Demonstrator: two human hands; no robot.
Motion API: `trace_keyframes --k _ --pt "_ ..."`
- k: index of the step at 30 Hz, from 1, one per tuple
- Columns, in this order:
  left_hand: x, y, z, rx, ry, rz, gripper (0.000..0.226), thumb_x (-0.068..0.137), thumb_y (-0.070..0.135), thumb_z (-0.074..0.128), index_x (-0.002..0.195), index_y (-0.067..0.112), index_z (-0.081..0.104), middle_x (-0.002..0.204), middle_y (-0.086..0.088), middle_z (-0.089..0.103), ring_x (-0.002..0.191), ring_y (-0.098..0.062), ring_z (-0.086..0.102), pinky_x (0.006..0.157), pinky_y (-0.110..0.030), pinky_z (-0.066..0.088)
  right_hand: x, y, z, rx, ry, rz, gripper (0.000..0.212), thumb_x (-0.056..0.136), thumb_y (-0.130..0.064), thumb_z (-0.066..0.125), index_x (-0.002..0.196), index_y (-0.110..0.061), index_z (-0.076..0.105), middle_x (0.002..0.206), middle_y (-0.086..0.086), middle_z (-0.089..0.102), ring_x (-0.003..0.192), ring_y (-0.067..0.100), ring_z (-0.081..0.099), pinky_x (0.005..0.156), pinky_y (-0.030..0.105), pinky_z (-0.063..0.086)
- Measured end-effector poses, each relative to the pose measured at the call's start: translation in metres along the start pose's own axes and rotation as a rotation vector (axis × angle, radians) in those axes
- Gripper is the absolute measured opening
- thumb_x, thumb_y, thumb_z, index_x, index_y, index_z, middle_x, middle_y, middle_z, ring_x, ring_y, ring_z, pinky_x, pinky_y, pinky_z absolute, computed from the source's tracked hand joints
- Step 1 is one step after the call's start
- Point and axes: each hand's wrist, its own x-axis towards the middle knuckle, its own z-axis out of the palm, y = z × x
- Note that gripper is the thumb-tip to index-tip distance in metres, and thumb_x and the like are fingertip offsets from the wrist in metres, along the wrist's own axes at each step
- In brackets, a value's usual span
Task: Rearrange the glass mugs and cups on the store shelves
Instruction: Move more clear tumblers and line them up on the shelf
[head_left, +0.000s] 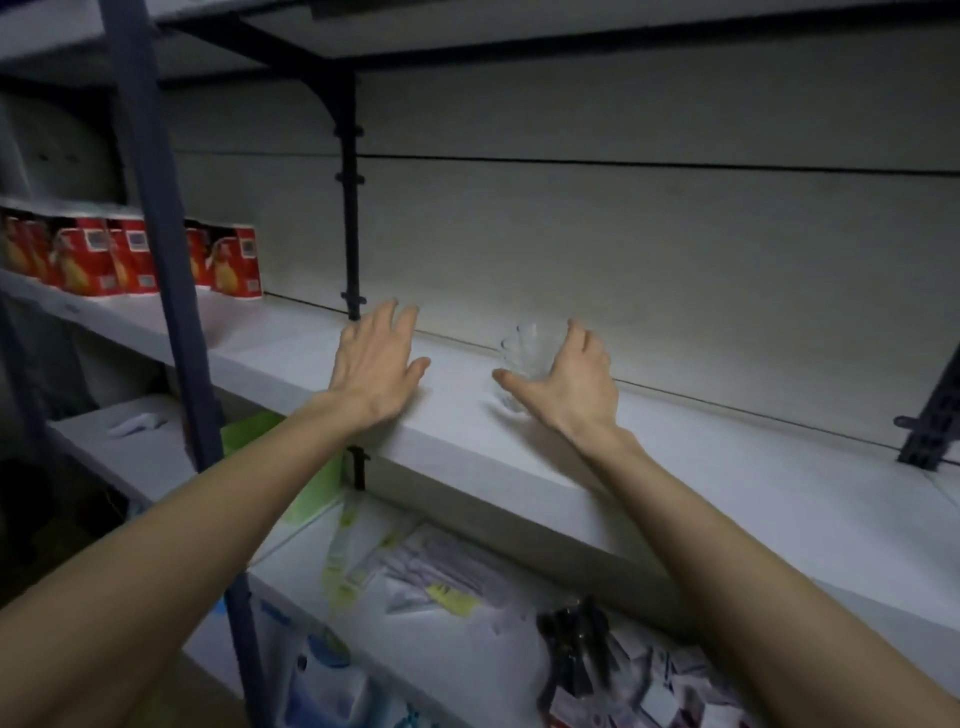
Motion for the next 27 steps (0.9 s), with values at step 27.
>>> trace_keyframes --k 27 --pt "0.124 0.102 0.090 -0.577 -0.273 0.256 0.090 0.077 0.064 0.075 0.149 0.022 0.041 0.145 -0.011 0.049 0.127 -0.037 0.057 0.098 -0.039 0.047 0.002 0.037 -0.004 -0.010 0.147 0.434 0.089 0.071 -0.059 0.075 0.143 -0.020 0.040 0.120 -0.001 0.067 0.112 0.024 0.065 0.093 0.034 0.051"
